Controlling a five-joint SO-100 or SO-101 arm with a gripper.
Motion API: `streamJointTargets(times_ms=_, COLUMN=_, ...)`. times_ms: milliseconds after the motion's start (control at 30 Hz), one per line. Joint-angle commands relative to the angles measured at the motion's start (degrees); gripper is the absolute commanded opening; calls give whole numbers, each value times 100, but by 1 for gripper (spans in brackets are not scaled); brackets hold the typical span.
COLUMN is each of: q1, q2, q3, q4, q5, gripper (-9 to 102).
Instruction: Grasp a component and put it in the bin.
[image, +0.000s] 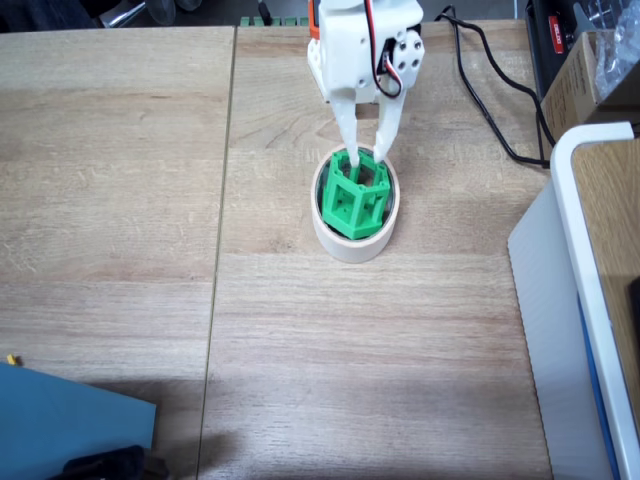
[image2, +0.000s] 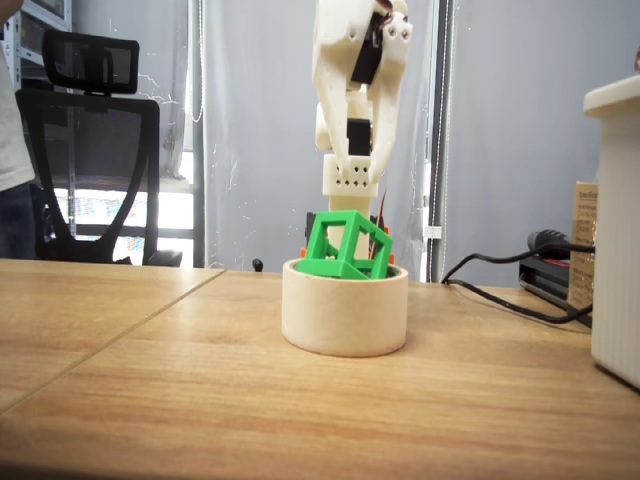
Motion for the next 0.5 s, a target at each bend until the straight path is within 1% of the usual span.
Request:
streamJointTargets(times_ms=0, q1=-26, q2=114, q3=-79, q4=18, q5=53, gripper=13)
streamJointTargets(times_ms=267, q1=62, q2=826, q3=-141, q4=-79, q5=44, gripper=15)
streamJointTargets(times_ms=467, q1=1143, q2=932, q3=-141, q4=-79, q5=0, gripper=14)
